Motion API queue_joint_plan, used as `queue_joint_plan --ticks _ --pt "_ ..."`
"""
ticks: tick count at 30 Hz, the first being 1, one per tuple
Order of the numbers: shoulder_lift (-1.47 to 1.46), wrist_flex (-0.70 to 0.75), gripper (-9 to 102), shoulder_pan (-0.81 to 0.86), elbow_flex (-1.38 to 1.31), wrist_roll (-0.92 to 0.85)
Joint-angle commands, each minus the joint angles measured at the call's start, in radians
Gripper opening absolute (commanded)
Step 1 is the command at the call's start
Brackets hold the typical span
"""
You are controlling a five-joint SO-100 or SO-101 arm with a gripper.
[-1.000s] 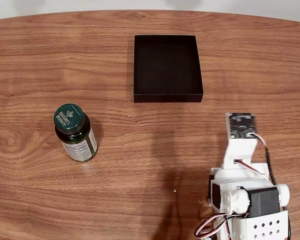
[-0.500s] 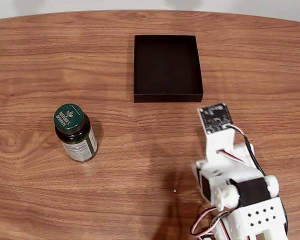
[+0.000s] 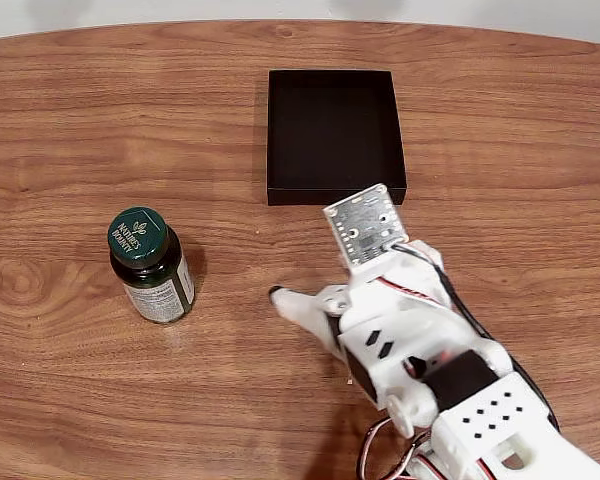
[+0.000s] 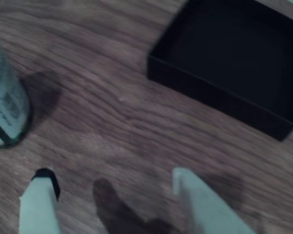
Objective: Pick up the pill bottle and place it in the black box.
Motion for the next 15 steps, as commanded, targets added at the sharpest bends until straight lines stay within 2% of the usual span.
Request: queue_joint_plan --ticks 1,15 --pt "-0.06 -0.121 27 -0.077 -0.031 0.012" --pt "-0.202 -0.336 33 -0.224 -0.034 0.098"
